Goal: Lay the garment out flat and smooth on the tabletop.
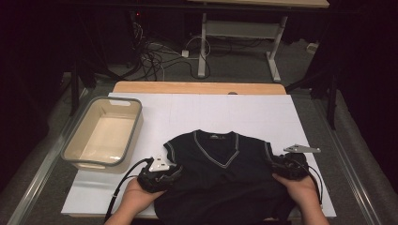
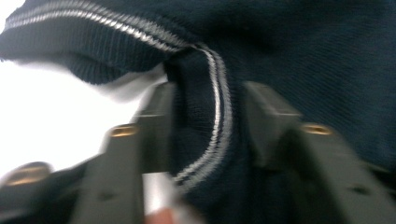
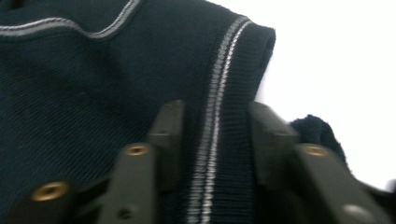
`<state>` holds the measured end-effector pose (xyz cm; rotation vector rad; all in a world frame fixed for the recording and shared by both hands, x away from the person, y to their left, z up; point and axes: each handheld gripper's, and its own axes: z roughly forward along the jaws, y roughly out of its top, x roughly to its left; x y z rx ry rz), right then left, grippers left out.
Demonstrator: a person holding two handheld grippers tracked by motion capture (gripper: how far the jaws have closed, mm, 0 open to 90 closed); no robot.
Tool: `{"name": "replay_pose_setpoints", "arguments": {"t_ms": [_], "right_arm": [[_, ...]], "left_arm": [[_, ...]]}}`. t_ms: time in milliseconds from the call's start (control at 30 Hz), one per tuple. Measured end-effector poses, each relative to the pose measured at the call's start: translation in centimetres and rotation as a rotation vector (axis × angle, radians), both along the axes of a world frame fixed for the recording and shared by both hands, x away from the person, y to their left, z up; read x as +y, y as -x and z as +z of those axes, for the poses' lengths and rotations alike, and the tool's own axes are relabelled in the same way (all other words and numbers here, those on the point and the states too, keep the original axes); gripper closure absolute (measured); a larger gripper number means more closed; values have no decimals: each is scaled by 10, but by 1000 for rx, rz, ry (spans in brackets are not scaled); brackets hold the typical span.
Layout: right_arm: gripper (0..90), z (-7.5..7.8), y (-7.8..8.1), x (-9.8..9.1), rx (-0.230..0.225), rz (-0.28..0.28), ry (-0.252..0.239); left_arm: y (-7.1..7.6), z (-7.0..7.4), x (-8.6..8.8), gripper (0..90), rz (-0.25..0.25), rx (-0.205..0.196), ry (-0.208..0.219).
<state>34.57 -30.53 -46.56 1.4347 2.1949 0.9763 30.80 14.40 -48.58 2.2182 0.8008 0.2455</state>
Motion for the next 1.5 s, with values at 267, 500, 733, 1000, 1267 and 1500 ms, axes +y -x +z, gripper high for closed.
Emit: {"name": "replay_pose_setpoints", "arguments": {"t_ms": [267, 500, 733, 1000, 1267, 1500], "right_arm": [[798, 16, 37, -28, -181, -23, -32], [793, 18, 62, -33, -230, -9, -46], [785, 21, 56, -27, -234, -2, -35], [783, 17, 49, -22, -230, 9, -33], [799, 44, 68, -26, -354, 5, -61], [798, 97, 74, -28, -485, 33, -76]], "left_arm": [[34, 5, 48, 765, 78, 15, 28], [20, 29, 21, 392, 62, 13, 67], [-51, 25, -22, 267, 219, 98, -26], [-47, 9, -30, 636, 156, 68, -63], [-19, 48, -14, 777, 98, -119, 89], [-20, 84, -13, 777, 84, -207, 128]]}}
